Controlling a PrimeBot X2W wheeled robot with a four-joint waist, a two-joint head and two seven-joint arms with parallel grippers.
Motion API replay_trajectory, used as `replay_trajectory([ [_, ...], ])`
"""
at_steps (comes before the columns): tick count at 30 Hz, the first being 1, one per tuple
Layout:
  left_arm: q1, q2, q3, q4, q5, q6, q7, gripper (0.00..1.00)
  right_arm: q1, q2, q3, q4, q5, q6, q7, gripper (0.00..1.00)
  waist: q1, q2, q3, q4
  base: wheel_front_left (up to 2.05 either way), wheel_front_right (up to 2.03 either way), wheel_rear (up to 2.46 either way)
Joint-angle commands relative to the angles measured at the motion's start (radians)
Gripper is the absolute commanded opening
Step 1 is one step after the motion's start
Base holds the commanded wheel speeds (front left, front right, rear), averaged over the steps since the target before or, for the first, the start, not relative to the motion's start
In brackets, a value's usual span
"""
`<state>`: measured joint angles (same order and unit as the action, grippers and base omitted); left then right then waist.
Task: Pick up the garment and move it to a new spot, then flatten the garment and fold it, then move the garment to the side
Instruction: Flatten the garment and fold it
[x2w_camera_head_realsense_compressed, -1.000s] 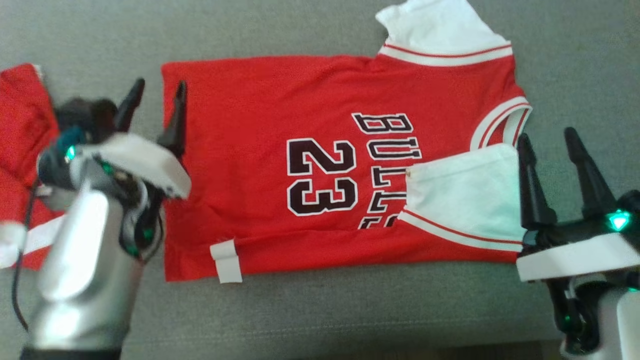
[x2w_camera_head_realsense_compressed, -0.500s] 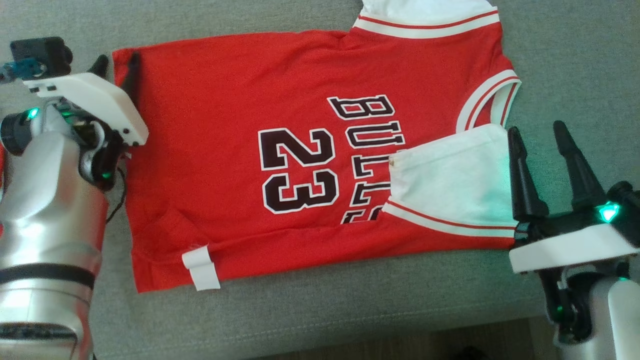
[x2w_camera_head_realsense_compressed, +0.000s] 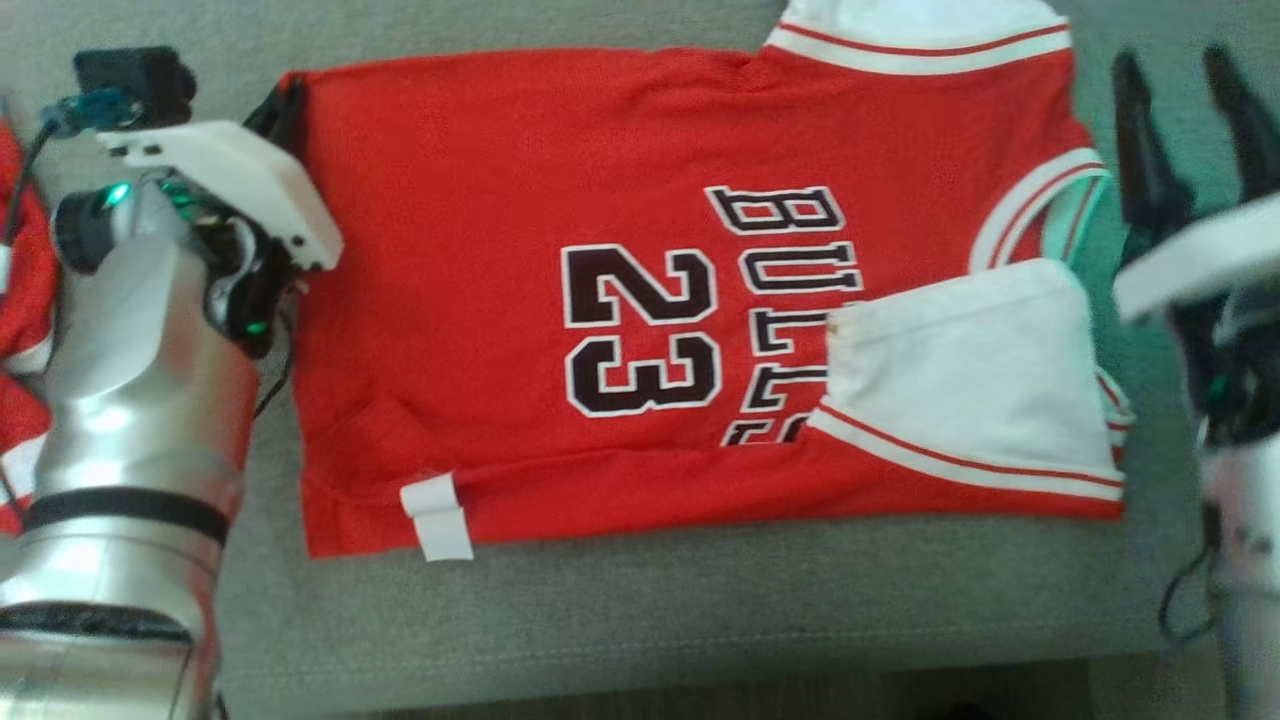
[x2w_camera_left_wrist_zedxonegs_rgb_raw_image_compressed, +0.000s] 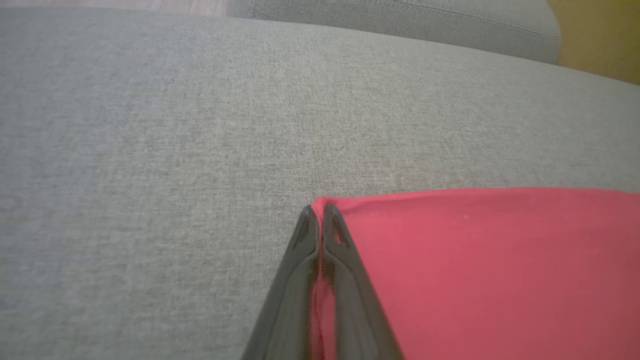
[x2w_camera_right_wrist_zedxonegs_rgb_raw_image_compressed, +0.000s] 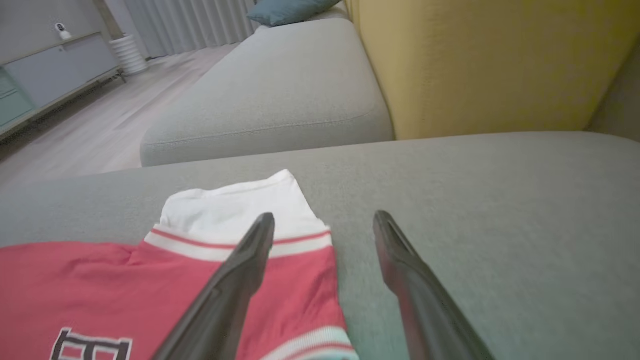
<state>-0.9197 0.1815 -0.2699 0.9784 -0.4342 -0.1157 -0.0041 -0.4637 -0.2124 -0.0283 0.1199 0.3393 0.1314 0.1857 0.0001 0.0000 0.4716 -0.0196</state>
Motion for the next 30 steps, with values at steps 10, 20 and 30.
replay_trajectory([
  [10,-0.114,-0.076,-0.028,0.028,-0.032,-0.011,-0.071,0.00,-0.428,-0.114,0.114,0.381,0.055,-0.001,0.081,1.00,-0.0001,0.0000,0.115,0.153,0.00,0.00,0.00],
  [20,-0.144,-0.103,-0.064,0.071,-0.065,-0.014,-0.123,0.00,-0.616,-0.160,0.238,0.640,0.036,-0.001,0.183,1.00,-0.0001,0.0000,0.136,0.185,0.00,0.00,0.00],
  [30,-0.129,-0.068,-0.091,0.073,-0.111,-0.015,-0.190,0.00,-0.607,-0.191,0.323,0.641,0.128,-0.001,0.055,0.00,-0.0001,0.0000,0.096,0.165,0.00,0.00,0.00],
])
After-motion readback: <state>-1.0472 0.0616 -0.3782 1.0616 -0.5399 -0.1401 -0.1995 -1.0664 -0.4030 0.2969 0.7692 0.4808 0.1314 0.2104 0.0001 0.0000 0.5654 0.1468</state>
